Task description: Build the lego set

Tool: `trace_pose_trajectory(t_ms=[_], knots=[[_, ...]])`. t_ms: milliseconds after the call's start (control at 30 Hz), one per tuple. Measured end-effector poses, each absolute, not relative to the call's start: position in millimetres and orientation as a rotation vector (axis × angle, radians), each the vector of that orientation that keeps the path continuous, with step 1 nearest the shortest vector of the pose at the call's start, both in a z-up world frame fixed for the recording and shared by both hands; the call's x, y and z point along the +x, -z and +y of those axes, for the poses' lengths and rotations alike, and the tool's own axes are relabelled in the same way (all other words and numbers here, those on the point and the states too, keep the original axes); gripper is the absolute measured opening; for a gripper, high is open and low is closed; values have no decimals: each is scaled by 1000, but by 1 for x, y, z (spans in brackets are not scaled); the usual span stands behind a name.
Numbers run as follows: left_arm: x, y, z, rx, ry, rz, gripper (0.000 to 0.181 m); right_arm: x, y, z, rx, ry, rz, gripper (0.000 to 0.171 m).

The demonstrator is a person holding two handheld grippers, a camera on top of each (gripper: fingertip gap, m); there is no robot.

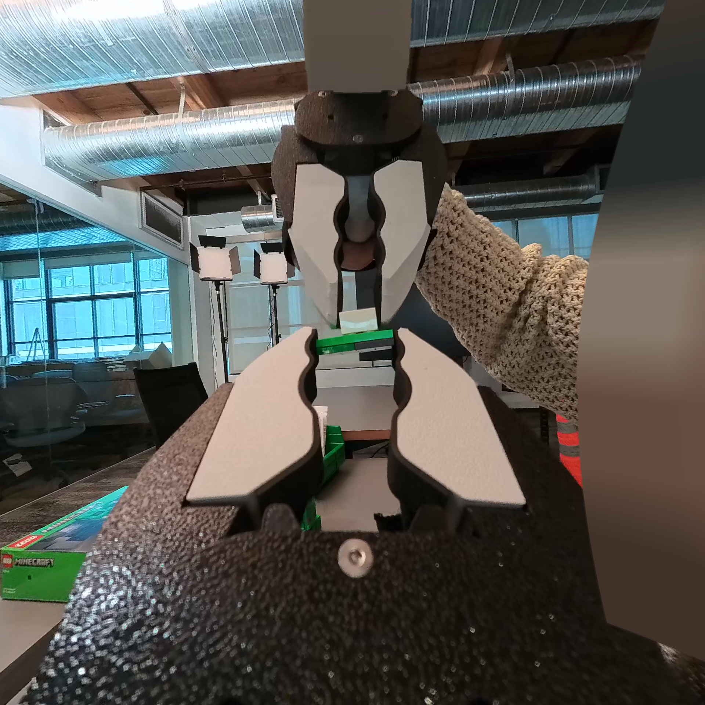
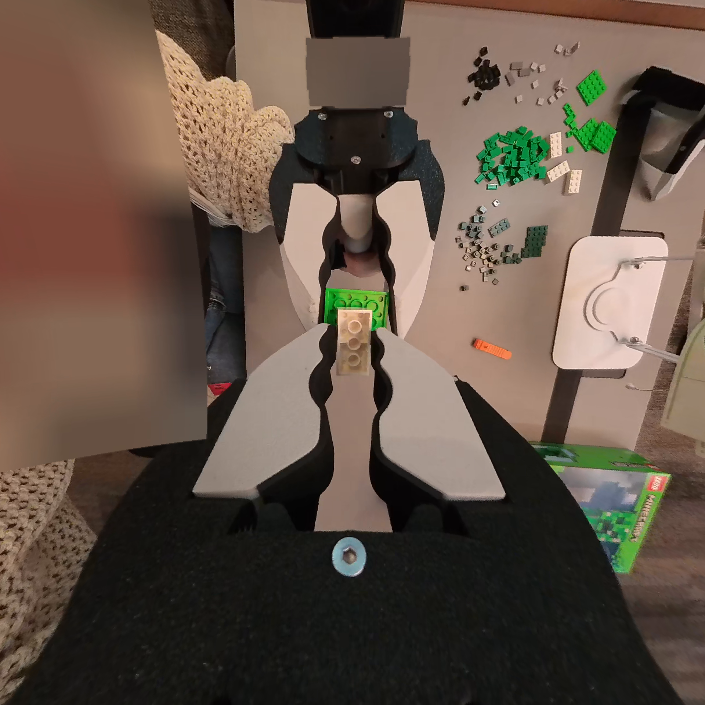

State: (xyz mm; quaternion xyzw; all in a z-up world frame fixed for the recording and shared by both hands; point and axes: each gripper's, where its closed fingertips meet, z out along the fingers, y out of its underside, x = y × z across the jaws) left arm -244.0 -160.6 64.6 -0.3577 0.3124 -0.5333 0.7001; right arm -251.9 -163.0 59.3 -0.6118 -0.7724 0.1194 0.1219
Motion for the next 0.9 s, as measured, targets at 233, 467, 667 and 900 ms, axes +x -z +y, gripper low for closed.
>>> trace_pose_trajectory(t_ms=[233,467,667,900], knots=[[-242,-64,-161,-799,1187,703,36,-251,-60,-164,-1789,-336,-2259,16],[-242,-63,-161,-802,1185,703,36,-251,-59,-162,-1808,-337,-2248,16],[-240,-63,-160,-805,1186,705,37,-250,-59,-162,-1813,-340,-2244,16],[-239,-61,-159,-810,1185,707,37,-249,-57,-162,-1822,-340,-2243,16]])
